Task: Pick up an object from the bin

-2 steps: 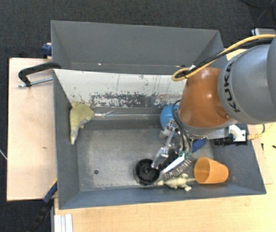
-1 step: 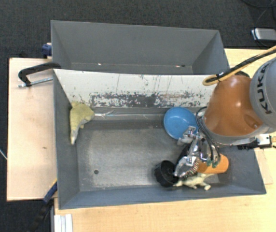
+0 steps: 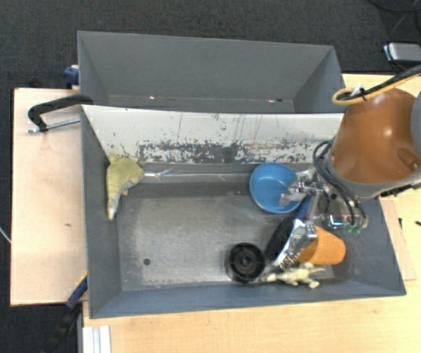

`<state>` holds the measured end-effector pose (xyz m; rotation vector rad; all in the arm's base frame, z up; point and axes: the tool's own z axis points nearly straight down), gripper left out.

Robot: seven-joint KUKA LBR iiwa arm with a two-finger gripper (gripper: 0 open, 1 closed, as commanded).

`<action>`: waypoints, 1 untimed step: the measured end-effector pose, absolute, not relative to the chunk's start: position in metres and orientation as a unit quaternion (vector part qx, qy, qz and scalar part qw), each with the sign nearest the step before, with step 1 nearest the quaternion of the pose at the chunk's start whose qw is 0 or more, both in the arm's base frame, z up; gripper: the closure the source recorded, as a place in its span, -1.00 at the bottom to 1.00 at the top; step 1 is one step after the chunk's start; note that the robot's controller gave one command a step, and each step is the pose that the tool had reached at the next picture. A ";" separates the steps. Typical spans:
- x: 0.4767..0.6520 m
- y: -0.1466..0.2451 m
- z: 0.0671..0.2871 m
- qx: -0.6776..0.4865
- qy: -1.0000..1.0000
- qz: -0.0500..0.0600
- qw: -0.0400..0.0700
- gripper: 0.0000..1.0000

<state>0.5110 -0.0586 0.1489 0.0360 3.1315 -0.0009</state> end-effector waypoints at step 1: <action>0.535 -0.052 0.087 -0.266 0.964 0.001 -0.001 -1.00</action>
Offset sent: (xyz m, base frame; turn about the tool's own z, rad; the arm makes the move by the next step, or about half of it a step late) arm 0.0244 0.0046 -0.0623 -0.5600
